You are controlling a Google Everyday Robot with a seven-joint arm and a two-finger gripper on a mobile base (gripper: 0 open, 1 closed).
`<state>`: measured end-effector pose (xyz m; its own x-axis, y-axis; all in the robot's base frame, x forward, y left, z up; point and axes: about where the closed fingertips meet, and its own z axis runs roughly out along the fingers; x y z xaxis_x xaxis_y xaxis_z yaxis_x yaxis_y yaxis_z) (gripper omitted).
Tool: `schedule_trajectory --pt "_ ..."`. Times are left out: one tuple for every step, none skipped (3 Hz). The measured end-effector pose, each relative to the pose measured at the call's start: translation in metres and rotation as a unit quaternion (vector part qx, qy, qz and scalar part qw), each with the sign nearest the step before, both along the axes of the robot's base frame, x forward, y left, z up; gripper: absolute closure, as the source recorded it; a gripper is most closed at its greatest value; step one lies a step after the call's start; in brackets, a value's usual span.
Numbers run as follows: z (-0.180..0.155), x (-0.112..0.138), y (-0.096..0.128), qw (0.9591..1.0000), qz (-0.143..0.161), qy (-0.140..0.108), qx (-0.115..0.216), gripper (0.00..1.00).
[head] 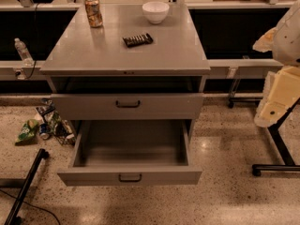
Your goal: Place rxbar chocolate into middle drawer
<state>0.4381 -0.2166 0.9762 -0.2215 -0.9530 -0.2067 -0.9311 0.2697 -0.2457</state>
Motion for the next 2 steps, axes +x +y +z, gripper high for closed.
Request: schedule_trajectory --pt "0.0000 0.0000 0.0000 1.0000 0.000 0.000 0.000 0.00" --pt "0.0036 0.0091 0.0073 0.9999 -0.001 -0.010 0.013 0.00"
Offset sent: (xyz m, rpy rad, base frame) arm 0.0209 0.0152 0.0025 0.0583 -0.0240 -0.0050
